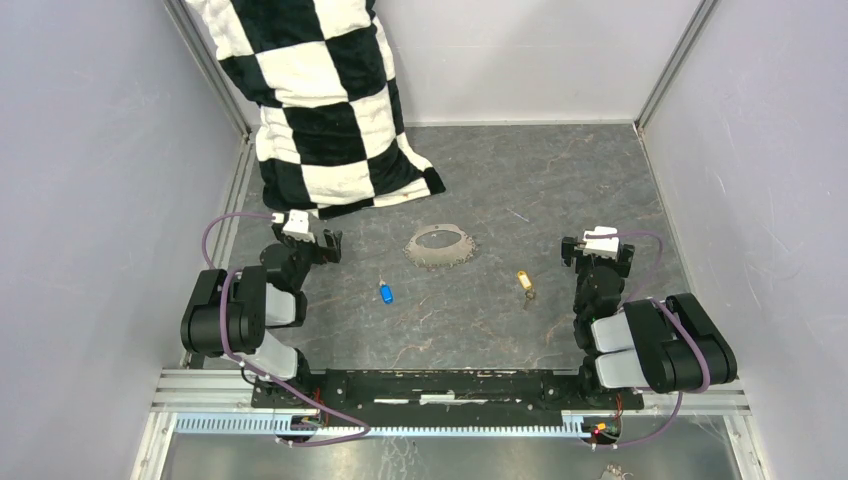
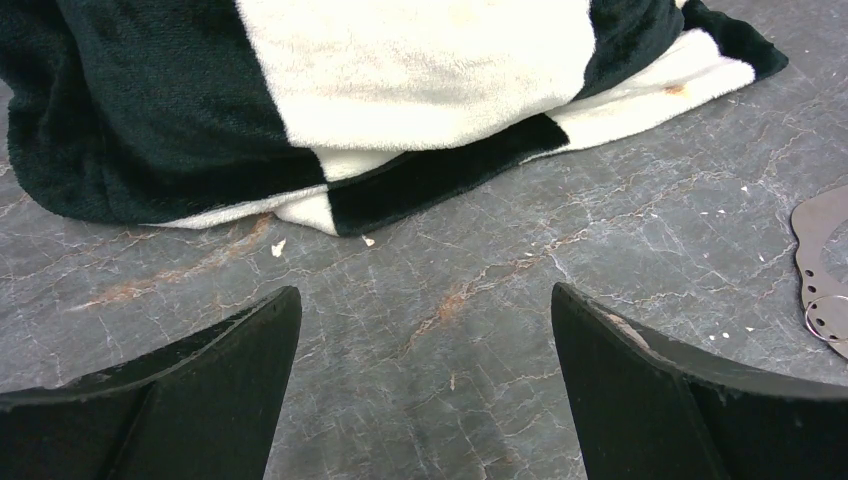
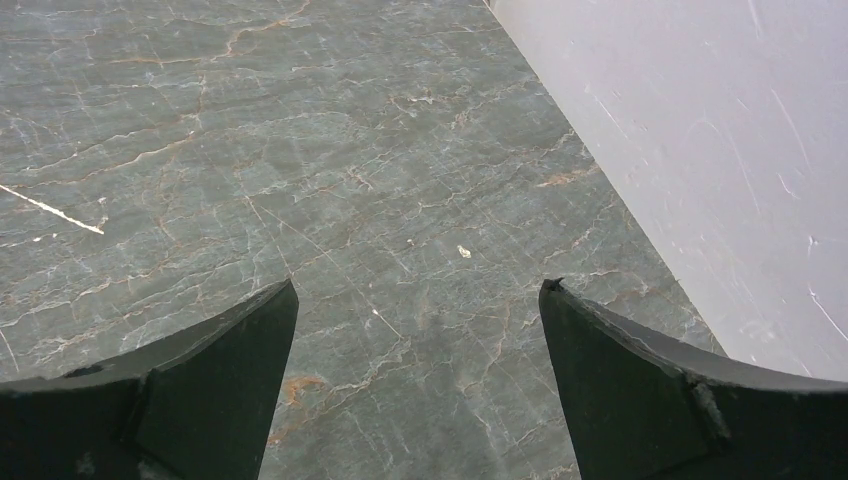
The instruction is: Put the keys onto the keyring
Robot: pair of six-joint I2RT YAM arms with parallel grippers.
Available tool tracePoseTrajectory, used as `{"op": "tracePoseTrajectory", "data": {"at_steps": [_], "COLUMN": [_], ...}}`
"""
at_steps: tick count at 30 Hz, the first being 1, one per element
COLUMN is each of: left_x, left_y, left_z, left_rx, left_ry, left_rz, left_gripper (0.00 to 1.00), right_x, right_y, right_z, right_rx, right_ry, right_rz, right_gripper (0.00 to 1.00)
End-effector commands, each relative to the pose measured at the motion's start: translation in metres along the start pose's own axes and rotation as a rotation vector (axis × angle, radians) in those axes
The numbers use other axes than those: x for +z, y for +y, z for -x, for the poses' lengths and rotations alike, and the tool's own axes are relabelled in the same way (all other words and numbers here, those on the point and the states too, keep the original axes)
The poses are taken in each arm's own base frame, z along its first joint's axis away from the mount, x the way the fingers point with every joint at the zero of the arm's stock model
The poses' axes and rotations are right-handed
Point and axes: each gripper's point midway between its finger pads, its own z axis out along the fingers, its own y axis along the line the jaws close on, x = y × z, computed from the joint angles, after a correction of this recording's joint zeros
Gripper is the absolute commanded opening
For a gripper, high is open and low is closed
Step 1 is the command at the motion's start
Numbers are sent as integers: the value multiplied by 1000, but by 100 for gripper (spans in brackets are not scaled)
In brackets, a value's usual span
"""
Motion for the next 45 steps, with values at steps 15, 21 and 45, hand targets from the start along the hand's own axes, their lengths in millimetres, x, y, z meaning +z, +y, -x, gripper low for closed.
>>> {"op": "tracePoseTrajectory", "data": {"at_steps": [15,21,45], "left_x": [6,20,-12], "left_y": [4,-4,-59], "left_z": [33,57,57], "left_rx": [-32,-17,45], "left_ry": [-72,145,505], "left_rz": [9,-90,-434], "left_gripper": [100,100,100], "right_x": [0,18,-22], "right_y": [-5,29,289], "right_z": [-2,76,49], "right_rx": [-34,337,118], "right_ry": [93,47,468], "right_rz": [-50,73,1117], "right_gripper": [98,98,69]}}
